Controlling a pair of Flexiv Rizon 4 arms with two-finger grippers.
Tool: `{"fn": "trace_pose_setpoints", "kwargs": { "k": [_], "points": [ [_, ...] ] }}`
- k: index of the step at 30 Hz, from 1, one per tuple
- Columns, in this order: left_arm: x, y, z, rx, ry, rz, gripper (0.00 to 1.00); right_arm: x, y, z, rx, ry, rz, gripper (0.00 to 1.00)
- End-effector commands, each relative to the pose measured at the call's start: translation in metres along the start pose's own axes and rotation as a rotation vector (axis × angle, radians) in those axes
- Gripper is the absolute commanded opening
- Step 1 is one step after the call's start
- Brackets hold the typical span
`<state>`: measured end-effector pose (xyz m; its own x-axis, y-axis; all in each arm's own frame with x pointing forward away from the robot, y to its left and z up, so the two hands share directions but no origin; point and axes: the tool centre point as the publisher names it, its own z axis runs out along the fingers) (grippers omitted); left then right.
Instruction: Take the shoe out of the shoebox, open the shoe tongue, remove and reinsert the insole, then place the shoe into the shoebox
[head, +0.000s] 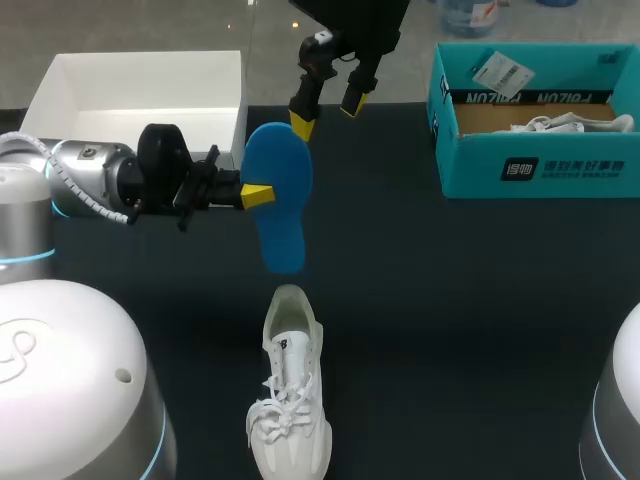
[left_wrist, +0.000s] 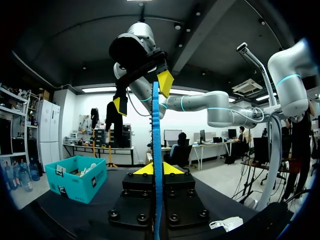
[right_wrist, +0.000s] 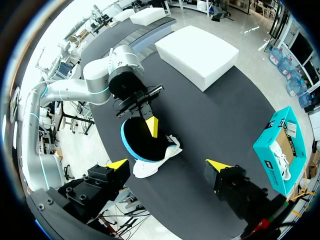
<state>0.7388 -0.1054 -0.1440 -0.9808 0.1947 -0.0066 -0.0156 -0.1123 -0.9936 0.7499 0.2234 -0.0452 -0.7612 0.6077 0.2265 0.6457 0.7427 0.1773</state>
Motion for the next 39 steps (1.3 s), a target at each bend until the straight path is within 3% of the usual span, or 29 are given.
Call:
{"fn": "trace_pose_setpoints", "kwargs": {
  "k": [1, 26, 29, 33, 39],
  "points": [
    [-0.004, 0.003, -0.001, 0.005, 0.011, -0.001, 0.00, 0.000, 0.001, 0.000, 0.001, -0.001, 0.001, 1.00],
    [-0.004, 0.003, -0.001, 0.005, 0.011, -0.001, 0.00, -0.005, -0.010, -0.012, -0.030, -0.003, 0.025, 1.00],
    [-0.019, 0.010, -0.002, -0.021, -0.016, -0.199, 0.00, -0.005, -0.010, -0.012, -0.030, -0.003, 0.025, 1.00],
    [-0.029, 0.013, -0.005, 0.042, 0.040, -0.432, 0.00, -0.005, -0.010, -0.012, -0.030, -0.003, 0.025, 1.00],
    [-0.030, 0.010, -0.006, 0.121, 0.089, -0.556, 0.00, -0.005, -0.010, -0.012, -0.030, -0.003, 0.025, 1.00]
  ]
}}
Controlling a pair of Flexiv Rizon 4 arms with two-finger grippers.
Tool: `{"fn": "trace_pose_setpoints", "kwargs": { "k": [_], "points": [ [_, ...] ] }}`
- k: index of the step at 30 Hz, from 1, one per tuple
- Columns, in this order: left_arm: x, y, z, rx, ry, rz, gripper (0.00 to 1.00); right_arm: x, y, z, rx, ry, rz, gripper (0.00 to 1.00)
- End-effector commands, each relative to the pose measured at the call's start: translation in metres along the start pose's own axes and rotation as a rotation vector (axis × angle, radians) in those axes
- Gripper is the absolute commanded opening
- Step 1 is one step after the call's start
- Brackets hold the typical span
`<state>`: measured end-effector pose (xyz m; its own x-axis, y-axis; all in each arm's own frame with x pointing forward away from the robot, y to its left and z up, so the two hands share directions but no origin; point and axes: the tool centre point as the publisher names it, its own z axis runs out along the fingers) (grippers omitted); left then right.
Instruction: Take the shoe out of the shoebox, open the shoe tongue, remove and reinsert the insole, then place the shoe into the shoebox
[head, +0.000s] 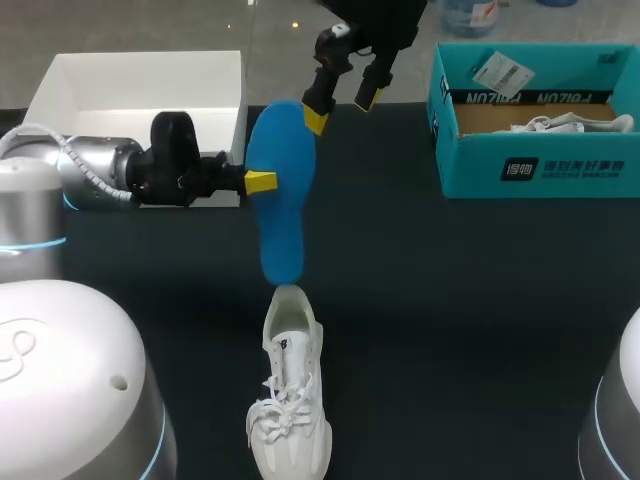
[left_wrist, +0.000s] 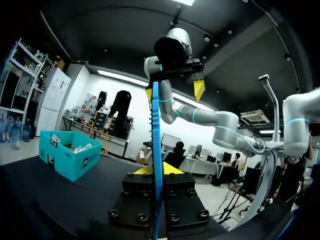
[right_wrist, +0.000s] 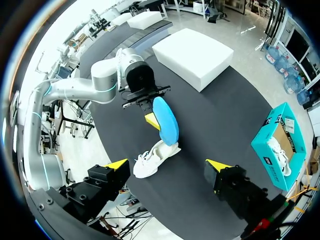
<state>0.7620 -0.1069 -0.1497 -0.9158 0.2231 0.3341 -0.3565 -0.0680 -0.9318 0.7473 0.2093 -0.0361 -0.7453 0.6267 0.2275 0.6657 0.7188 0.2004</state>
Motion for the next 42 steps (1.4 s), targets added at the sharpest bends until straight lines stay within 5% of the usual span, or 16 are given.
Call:
{"fn": "trace_pose_setpoints", "kwargs": {
  "k": [1, 17, 28, 32, 42],
  "points": [
    [-0.005, -0.001, -0.002, 0.087, 0.112, -0.161, 0.00, -0.001, 0.000, 0.001, 0.001, 0.000, 0.000, 1.00],
    [-0.005, -0.001, -0.002, 0.087, 0.112, -0.161, 0.00, -0.001, 0.000, 0.001, 0.001, 0.000, 0.000, 1.00],
    [-0.012, -0.008, 0.002, 0.116, -0.163, -0.493, 0.00, -0.001, 0.000, 0.001, 0.001, 0.000, 0.000, 1.00],
    [-0.021, -0.009, 0.002, 0.096, -0.231, -0.581, 0.00, -0.001, 0.000, 0.001, 0.001, 0.000, 0.000, 1.00],
    [-0.066, -0.009, -0.002, -0.005, -0.151, -0.891, 0.00, -0.001, 0.000, 0.001, 0.001, 0.000, 0.000, 1.00]
  ]
}}
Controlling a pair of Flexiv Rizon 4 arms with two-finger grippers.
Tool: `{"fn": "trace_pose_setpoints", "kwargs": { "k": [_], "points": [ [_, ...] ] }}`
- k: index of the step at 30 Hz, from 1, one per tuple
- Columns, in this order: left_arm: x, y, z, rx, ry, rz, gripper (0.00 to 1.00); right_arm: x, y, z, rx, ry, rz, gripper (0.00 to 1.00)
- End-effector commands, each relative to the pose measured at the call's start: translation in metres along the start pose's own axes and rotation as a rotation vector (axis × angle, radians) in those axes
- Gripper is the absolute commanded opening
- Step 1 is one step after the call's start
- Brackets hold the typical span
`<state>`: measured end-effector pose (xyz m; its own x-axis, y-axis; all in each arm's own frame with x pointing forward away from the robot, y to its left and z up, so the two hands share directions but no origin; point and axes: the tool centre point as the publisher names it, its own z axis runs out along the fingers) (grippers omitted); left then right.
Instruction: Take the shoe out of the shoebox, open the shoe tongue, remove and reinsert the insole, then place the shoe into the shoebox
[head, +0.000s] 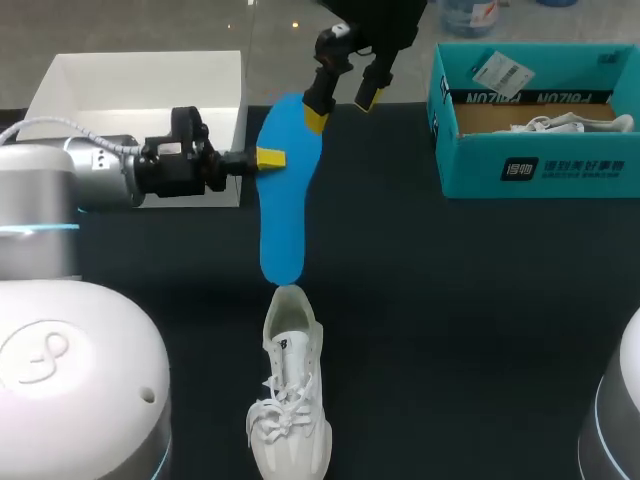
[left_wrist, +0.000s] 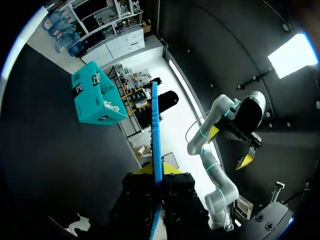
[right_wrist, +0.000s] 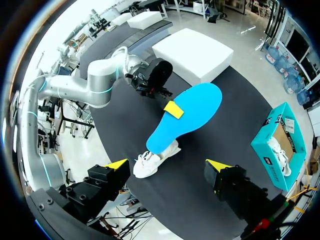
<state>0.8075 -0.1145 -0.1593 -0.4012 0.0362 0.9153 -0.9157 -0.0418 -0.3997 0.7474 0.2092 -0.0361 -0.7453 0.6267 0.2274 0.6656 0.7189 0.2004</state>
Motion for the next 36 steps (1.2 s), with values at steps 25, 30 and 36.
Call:
{"fn": "trace_pose_setpoints", "kwargs": {
  "k": [25, 30, 36],
  "points": [
    [-0.028, -0.026, 0.003, -0.025, 0.012, -0.126, 0.00, 0.000, 0.000, 0.001, 0.000, 0.000, 0.000, 1.00],
    [-0.028, -0.026, 0.003, -0.025, 0.012, -0.126, 0.00, 0.000, 0.000, 0.001, 0.000, 0.000, 0.000, 1.00],
    [-0.028, -0.026, 0.003, -0.025, 0.012, -0.126, 0.00, 0.000, 0.000, 0.001, 0.000, 0.000, 0.000, 1.00]
  ]
}}
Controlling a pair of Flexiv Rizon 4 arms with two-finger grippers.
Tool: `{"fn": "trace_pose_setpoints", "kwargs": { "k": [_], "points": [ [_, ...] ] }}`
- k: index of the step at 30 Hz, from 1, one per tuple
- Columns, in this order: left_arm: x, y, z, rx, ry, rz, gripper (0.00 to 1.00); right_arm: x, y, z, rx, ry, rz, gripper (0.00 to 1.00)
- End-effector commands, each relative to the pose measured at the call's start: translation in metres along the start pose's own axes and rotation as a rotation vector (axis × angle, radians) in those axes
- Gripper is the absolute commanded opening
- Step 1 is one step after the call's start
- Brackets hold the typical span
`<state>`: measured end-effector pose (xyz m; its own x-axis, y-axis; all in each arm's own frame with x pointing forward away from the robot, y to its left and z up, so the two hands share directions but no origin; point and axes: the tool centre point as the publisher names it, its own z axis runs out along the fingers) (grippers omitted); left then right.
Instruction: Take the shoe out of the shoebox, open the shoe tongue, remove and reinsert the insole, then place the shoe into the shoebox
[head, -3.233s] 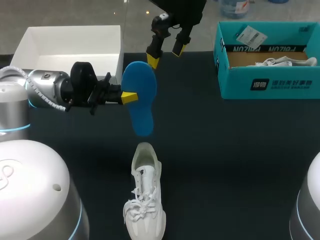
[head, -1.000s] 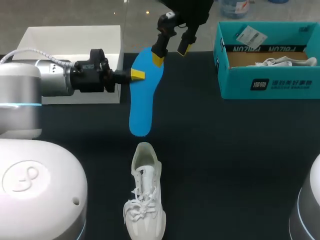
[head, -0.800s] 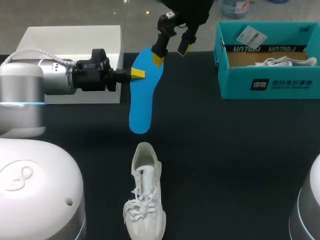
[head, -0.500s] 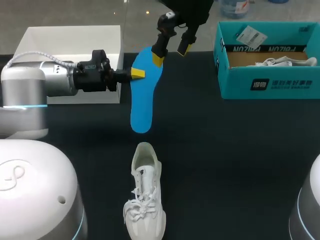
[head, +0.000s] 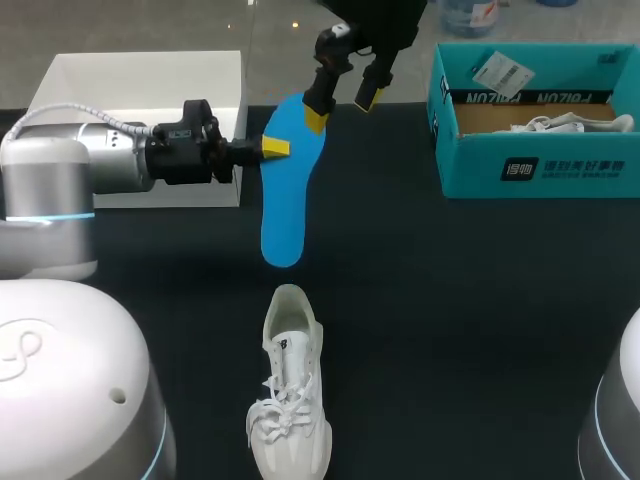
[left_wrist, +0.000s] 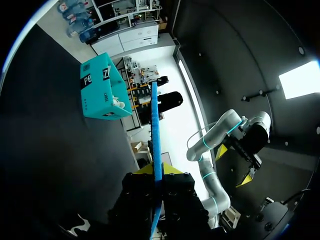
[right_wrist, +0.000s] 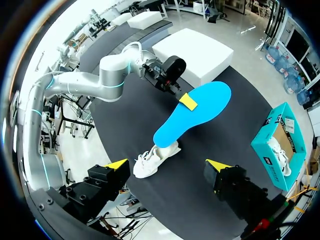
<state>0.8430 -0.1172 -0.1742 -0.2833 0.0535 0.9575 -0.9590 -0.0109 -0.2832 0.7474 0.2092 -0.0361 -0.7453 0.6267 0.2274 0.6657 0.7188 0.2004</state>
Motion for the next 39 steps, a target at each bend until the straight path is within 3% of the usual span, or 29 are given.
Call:
{"fn": "trace_pose_setpoints", "kwargs": {
  "k": [1, 7, 10, 16, 18, 24, 28, 30, 39],
  "points": [
    [0.000, 0.000, 0.000, 0.000, -0.002, 0.000, 0.00, 0.000, 0.000, 0.001, 0.000, 0.000, 0.000, 1.00],
    [0.019, -0.004, 0.006, -0.082, 0.021, 0.313, 0.00, 0.000, 0.000, 0.001, 0.000, 0.000, 0.000, 1.00],
    [0.020, 0.001, 0.001, -0.150, 0.015, 0.484, 0.00, 0.000, 0.000, 0.001, 0.000, 0.000, 0.000, 1.00],
    [0.020, 0.009, -0.010, -0.165, 0.041, 0.723, 0.00, 0.000, 0.000, 0.001, 0.000, 0.000, 0.000, 1.00],
    [0.022, 0.013, -0.011, -0.206, 0.037, 0.788, 0.00, 0.000, 0.000, 0.001, 0.000, 0.000, 0.000, 1.00],
    [0.033, 0.023, -0.013, -0.210, 0.079, 0.935, 0.00, 0.000, 0.000, 0.001, 0.000, 0.000, 0.000, 1.00],
    [0.040, 0.030, -0.014, -0.161, 0.092, 0.998, 0.00, 0.000, 0.000, 0.001, 0.000, 0.000, 0.000, 1.00],
    [0.042, 0.033, -0.014, -0.132, 0.080, 0.979, 0.00, 0.000, 0.000, 0.001, 0.000, 0.000, 0.000, 1.00],
    [0.042, 0.033, -0.014, -0.132, 0.080, 0.979, 0.00, 0.000, 0.000, 0.001, 0.000, 0.000, 0.000, 1.00]
  ]
}}
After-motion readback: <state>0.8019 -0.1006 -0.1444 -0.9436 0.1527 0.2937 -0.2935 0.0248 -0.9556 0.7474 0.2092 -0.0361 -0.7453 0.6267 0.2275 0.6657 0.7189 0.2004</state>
